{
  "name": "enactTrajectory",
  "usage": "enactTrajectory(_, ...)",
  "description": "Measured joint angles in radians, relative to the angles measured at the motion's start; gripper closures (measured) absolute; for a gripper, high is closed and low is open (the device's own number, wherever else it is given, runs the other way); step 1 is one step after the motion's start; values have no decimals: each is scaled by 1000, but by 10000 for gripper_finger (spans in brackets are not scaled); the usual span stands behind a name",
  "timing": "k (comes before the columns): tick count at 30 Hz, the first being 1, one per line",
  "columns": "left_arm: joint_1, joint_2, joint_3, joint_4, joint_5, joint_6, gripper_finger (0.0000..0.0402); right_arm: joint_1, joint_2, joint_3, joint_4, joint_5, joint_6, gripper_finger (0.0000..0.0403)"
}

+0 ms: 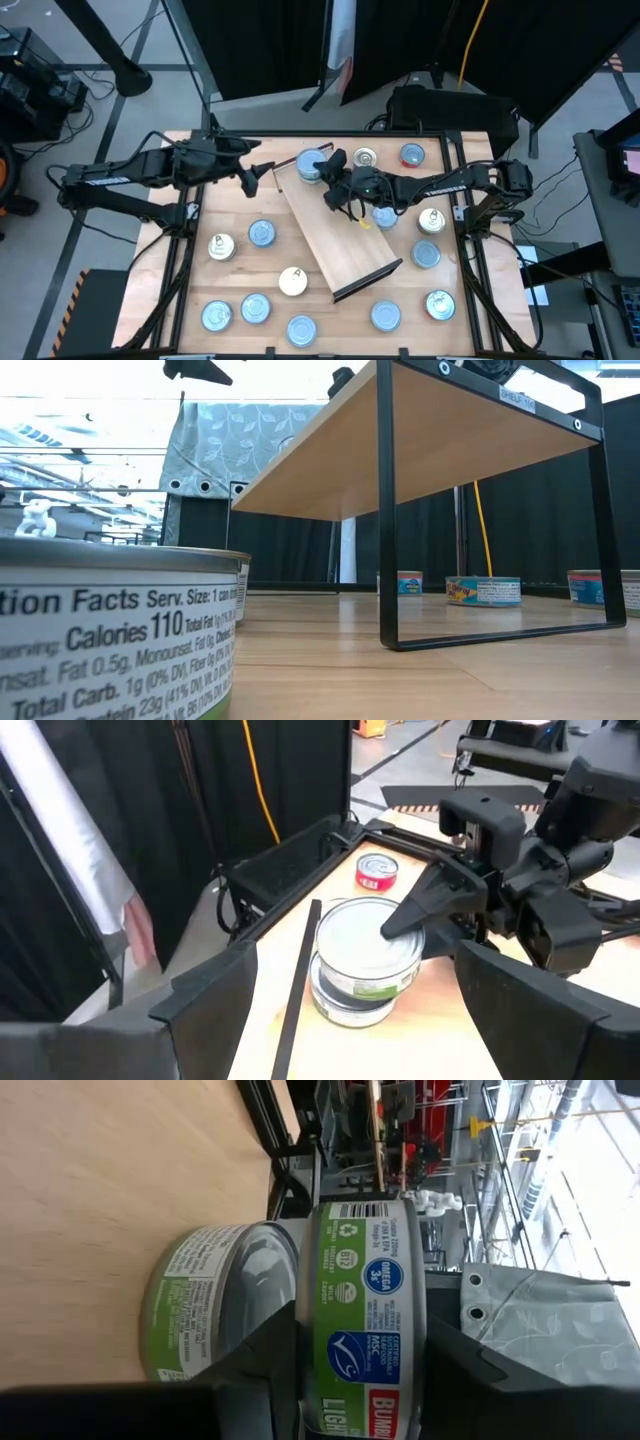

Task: Stack canned seafood by type on shelf
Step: Stack the green tuna can on top of the other green tuna can on the shelf

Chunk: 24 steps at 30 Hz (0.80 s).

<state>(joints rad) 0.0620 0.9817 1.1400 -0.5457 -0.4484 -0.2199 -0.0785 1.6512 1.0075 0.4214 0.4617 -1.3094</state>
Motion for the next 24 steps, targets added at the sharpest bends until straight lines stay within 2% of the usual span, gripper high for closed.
enactTrajectory(6,0,0,0,5,3,-2,63,-16,-2,2,-13,-63,82,221)
enactTrajectory(12,0,0,0,6,3,-6,63,-15,-6,2,-15,-70,165,178)
enactTrajectory(18,0,0,0,6,6,-5,63,-27,-37,3,-72,-174,328,168)
enactTrajectory(24,0,0,0,6,12,-2,63,-61,-63,70,-203,-259,464,168)
